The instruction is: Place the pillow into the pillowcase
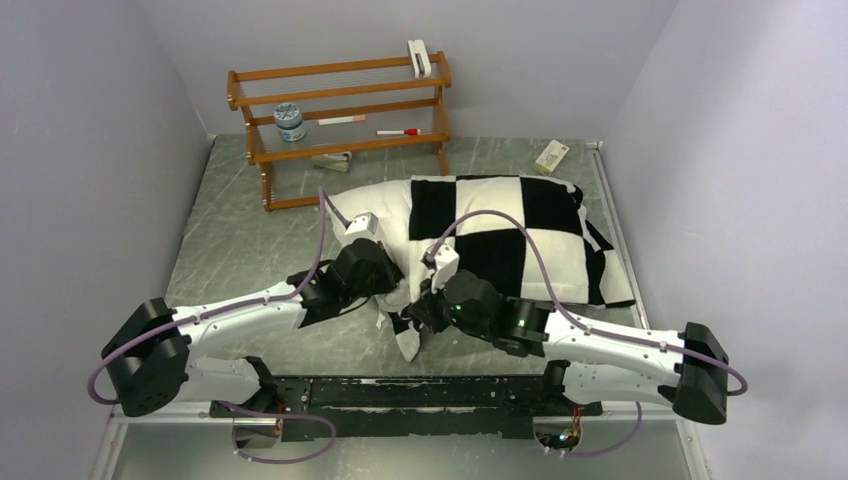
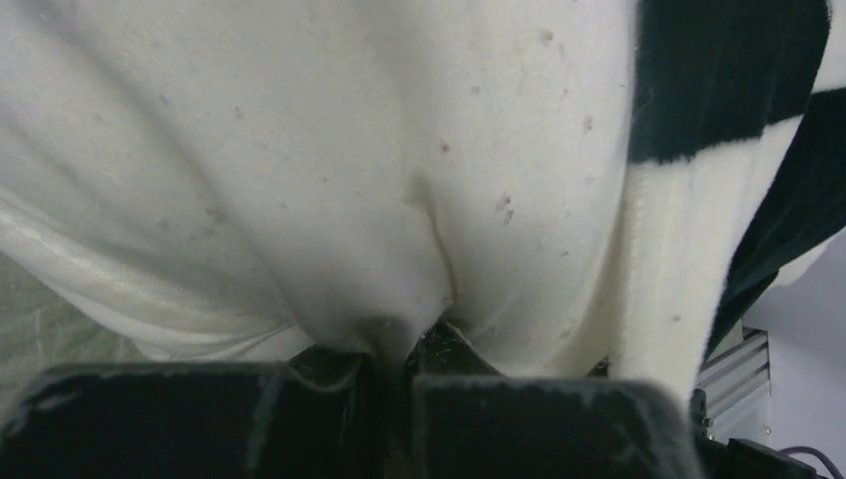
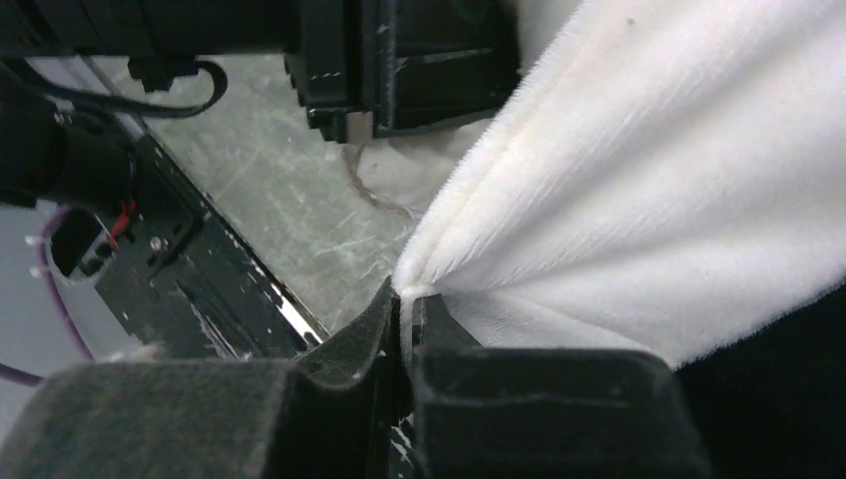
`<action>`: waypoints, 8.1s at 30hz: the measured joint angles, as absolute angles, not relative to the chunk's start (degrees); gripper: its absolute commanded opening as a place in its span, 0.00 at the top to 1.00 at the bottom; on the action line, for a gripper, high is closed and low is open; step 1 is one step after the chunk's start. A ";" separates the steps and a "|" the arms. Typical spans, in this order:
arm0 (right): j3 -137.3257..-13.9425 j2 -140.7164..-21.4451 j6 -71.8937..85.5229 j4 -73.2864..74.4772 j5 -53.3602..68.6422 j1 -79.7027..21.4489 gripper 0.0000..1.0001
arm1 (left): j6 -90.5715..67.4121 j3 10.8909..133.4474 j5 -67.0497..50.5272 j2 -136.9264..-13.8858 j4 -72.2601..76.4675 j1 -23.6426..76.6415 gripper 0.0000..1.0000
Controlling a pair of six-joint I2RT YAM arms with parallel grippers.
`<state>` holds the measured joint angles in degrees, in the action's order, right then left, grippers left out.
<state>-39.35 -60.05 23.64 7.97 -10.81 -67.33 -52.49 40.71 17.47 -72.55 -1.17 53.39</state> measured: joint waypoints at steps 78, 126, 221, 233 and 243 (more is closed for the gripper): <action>-105.16 -111.37 13.96 29.19 -10.33 -46.83 1.00 | -40.69 37.85 -11.18 -66.89 0.99 22.48 0.95; -76.88 -86.15 4.43 28.01 -29.04 -54.17 0.39 | -47.64 39.70 -13.56 -66.30 3.70 23.14 0.95; -71.42 -54.37 24.40 5.89 -23.88 -47.33 1.00 | -46.04 89.84 -11.09 -46.44 -46.30 26.44 0.65; -73.21 -55.79 26.09 4.08 -25.67 -47.31 1.00 | -57.63 49.21 -12.29 -33.06 -35.57 26.44 0.27; -74.02 -57.80 26.87 4.99 -24.84 -47.24 1.00 | -62.22 42.22 -15.66 -44.05 -12.86 26.44 0.29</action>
